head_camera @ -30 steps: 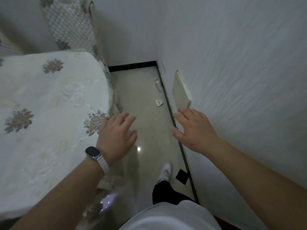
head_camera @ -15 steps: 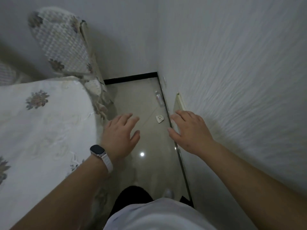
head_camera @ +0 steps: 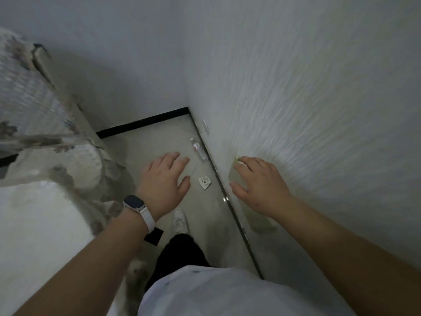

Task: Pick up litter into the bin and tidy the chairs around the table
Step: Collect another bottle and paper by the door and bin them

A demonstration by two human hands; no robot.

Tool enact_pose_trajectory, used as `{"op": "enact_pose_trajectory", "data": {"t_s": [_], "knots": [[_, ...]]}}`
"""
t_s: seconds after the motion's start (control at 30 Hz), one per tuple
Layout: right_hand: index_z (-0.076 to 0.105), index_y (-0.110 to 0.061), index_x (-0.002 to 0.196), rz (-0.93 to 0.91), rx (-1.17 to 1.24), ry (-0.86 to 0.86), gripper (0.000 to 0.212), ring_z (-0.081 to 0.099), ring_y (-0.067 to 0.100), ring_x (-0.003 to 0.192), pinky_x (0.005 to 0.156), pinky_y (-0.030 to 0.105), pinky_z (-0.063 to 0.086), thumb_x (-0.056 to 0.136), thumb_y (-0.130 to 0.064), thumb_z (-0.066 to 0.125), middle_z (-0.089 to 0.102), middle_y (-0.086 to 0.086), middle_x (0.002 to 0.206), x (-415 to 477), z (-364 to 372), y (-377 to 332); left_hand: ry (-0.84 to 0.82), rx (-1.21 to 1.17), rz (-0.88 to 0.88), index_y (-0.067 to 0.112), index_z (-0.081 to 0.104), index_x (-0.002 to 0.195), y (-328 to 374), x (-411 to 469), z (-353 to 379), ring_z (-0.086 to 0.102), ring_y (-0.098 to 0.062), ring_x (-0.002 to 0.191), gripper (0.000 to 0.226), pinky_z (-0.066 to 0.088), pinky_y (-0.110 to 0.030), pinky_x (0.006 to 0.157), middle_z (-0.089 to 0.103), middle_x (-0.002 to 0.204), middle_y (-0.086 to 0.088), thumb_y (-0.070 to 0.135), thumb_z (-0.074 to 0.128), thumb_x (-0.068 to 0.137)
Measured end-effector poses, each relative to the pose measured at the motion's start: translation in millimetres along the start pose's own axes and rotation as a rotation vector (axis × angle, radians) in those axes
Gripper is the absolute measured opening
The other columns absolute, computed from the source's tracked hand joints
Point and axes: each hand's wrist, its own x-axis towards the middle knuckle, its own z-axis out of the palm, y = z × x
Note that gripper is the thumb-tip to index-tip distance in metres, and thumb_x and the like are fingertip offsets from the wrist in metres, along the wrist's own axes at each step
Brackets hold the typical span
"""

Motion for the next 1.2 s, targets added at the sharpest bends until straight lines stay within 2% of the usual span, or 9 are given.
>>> {"op": "enact_pose_trajectory", "data": {"t_s": [0.27,0.4,0.6,0.7,0.87,1.03,1.2], "knots": [[0.064,-0.014,0.116,0.053,-0.056,-0.003,0.049,0.057,0.029,0.112,0.090,0.041,0.045,0.085,-0.049,0.050,0.062,0.008,0.124,125,5,-16,-0.078,-0.067,0.088,0.015,0.062,0.127,-101,135,17,0.058,-0.037,0.116,0.052,0.045,-0.050,0.096,0.061,0.129,-0.014,0.041,0.045,0.086],[0.061,-0.013,0.120,0.058,-0.045,-0.056,0.049,0.056,0.030,0.114,0.091,0.044,0.046,0.087,-0.048,0.049,0.059,0.010,0.128,163,15,-5,-0.079,-0.096,0.100,0.015,0.063,0.126,-121,177,32,0.058,-0.038,0.113,0.047,0.047,-0.051,0.093,0.063,0.127,-0.015,0.036,0.054,0.085],[0.064,-0.011,0.116,0.037,0.008,-0.096,0.050,0.057,0.030,0.110,0.086,0.041,0.045,0.084,-0.045,0.046,0.061,0.011,0.124,205,54,15,-0.117,-0.088,0.050,0.014,0.063,0.126,-130,212,62,0.058,-0.038,0.115,0.050,0.045,-0.051,0.095,0.061,0.131,-0.016,0.038,0.049,0.085],[0.064,-0.011,0.115,0.005,0.043,-0.099,0.048,0.057,0.030,0.105,0.084,0.040,0.045,0.083,-0.044,0.049,0.061,0.011,0.120,222,86,26,-0.086,-0.057,0.024,0.015,0.062,0.129,-135,225,88,0.056,-0.038,0.118,0.049,0.044,-0.051,0.096,0.059,0.134,-0.015,0.036,0.052,0.086],[0.063,-0.013,0.117,0.029,0.094,-0.117,0.049,0.056,0.027,0.106,0.085,0.038,0.044,0.085,-0.045,0.047,0.061,0.009,0.120,242,156,47,-0.152,-0.061,0.022,0.014,0.061,0.130,-143,253,148,0.055,-0.039,0.121,0.049,0.042,-0.052,0.099,0.058,0.136,-0.015,0.036,0.052,0.086],[0.062,-0.012,0.116,0.114,0.154,-0.154,0.049,0.057,0.029,0.106,0.083,0.039,0.046,0.084,-0.045,0.046,0.061,0.010,0.122,268,249,60,-0.212,-0.082,0.041,0.014,0.060,0.130,-169,282,234,0.054,-0.039,0.123,0.050,0.041,-0.053,0.101,0.056,0.138,-0.017,0.036,0.050,0.086],[0.063,-0.009,0.113,0.135,0.178,-0.183,0.048,0.058,0.031,0.102,0.080,0.039,0.048,0.082,-0.043,0.050,0.062,0.012,0.118,283,344,75,-0.199,-0.089,0.109,0.013,0.063,0.126,-196,306,334,0.057,-0.040,0.117,0.047,0.043,-0.052,0.096,0.060,0.132,-0.017,0.035,0.051,0.086]]}}
